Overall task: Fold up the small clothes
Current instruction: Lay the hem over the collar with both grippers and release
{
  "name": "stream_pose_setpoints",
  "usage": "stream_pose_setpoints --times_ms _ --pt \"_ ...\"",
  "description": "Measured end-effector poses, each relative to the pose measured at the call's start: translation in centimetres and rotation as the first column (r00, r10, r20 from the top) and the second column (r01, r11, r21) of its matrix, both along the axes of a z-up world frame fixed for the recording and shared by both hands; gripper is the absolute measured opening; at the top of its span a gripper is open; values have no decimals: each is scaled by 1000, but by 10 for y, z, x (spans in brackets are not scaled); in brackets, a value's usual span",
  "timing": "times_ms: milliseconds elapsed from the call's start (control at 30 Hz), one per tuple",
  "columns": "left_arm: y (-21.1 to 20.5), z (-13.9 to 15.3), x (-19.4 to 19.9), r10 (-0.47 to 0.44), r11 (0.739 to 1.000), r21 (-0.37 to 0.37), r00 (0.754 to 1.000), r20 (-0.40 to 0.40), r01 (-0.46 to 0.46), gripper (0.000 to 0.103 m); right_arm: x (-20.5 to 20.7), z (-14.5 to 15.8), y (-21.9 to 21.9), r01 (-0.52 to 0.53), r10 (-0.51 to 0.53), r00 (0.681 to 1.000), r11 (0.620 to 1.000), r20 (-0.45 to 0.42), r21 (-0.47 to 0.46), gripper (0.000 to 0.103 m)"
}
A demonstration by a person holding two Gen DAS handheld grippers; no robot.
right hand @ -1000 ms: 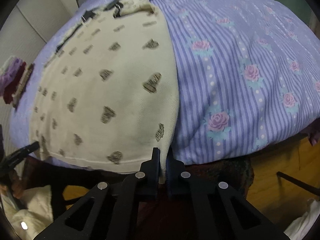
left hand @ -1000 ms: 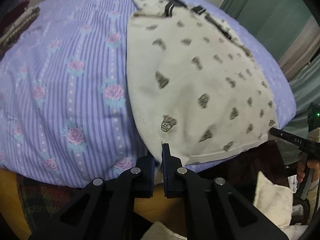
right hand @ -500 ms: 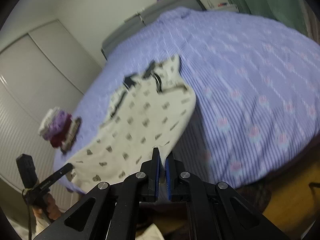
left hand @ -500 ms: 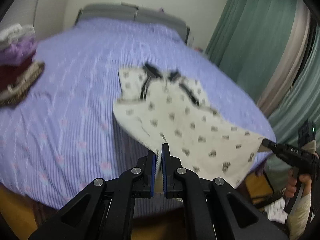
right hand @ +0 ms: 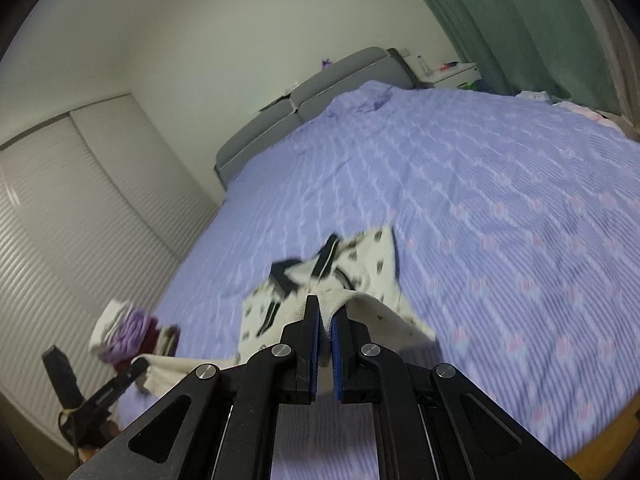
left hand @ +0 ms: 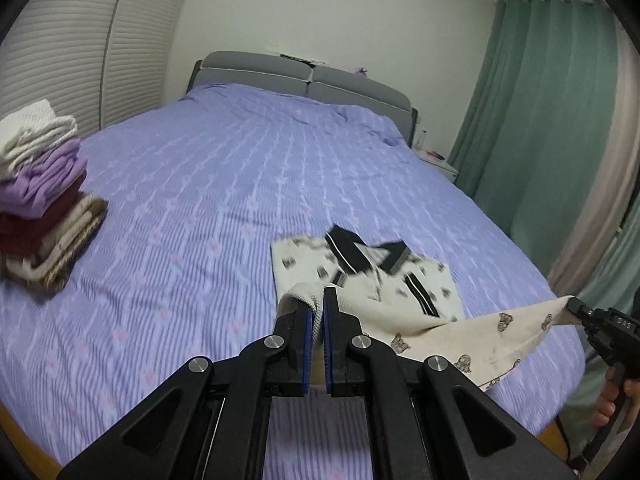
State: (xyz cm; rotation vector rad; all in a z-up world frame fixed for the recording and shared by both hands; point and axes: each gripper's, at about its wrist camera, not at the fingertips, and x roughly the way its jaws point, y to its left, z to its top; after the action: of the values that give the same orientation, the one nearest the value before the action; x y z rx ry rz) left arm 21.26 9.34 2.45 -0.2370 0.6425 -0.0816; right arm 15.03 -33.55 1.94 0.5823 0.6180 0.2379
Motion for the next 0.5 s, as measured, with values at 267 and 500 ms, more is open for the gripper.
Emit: stream_pose_setpoints --times_ms 267,500 --pt "4 -15 83 19 1000 21 997 -73 -17 7 80 5 2 37 -38 999 999 -39 -20 6" --pt "11 -47 149 31 999 -4 984 -173 -32 7 150 -13 8 30 -36 993 998 -112 -57 6"
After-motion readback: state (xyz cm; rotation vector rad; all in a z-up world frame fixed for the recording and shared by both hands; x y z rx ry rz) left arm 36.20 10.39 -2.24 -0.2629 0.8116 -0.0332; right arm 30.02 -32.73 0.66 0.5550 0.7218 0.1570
